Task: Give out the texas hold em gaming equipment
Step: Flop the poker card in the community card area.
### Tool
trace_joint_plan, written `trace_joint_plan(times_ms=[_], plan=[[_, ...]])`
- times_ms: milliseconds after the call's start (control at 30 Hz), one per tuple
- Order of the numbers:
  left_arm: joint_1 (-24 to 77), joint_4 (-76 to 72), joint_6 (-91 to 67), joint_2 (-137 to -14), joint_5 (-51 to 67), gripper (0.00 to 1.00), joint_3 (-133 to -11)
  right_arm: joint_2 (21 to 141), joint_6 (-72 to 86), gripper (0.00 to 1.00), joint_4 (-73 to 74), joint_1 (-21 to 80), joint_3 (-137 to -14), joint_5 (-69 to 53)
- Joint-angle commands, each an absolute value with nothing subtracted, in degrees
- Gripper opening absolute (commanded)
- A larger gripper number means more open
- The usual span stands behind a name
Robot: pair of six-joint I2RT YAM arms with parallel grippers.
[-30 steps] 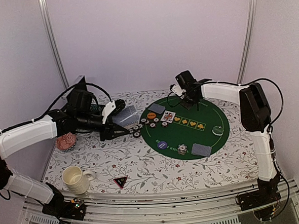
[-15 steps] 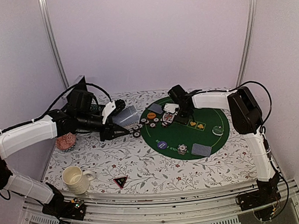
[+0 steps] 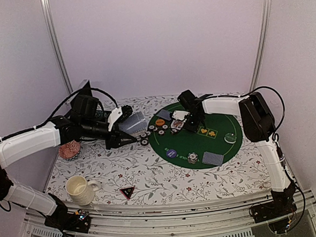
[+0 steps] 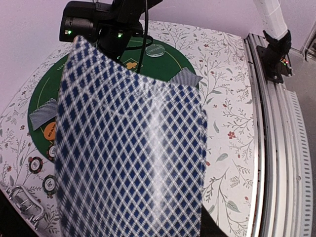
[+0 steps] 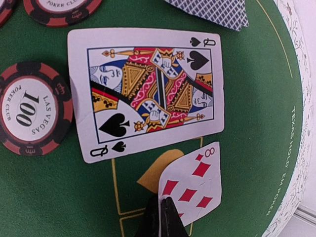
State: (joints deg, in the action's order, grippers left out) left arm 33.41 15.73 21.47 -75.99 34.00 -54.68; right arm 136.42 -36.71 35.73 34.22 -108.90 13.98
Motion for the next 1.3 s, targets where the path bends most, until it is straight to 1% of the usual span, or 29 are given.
trace_joint_plan(times_ms=[0,300,433,533,600,867,1033,1133,1167,1233,1267], plan=[[33.4,14.5,22.1,-75.0,34.8,0.19,-54.4,139.5,-34.8,0.01,38.9,34.4,-111.1,9.5],[33.3,14.6,22.1,-74.9,34.8,0.19,-54.4,139.5,-33.6,0.02,39.7,34.8,-111.0,8.3],[33.3,14.5,22.1,-74.8,34.7,0.19,-54.3,139.0,-33.2,0.06,40.1,35.0,-110.9,6.5],[33.3,14.5,22.1,-74.7,34.6,0.19,-54.4,138.7,-32.9,0.17,40.1,35.1,-110.7,7.0],[33.3,14.6,22.1,-74.7,34.6,0.19,-54.3,138.5,-32.8,0.25,40.5,35.1,-110.6,7.2],[33.3,14.6,22.2,-74.6,34.6,0.19,-54.3,135.2,-32.3,0.51,42.4,35.9,-109.5,4.2],[33.3,14.6,22.1,-74.5,34.6,0.19,-54.3,127.7,-31.1,0.64,41.7,36.0,-107.6,-2.8],[33.3,14.6,22.2,-74.4,34.5,0.19,-54.3,123.0,-30.3,0.71,40.0,35.9,-105.5,-4.9],[33.3,14.6,22.2,-74.4,34.5,0.19,-54.2,121.3,-29.6,0.77,39.3,35.8,-104.8,-5.1],[33.3,14.6,22.2,-74.3,34.5,0.19,-54.3,118.0,-27.4,0.99,37.5,35.2,-104.3,-6.5],[33.3,14.6,22.2,-74.3,34.6,0.19,-54.3,116.3,-24.6,0.99,36.4,34.8,-104.2,-8.4]])
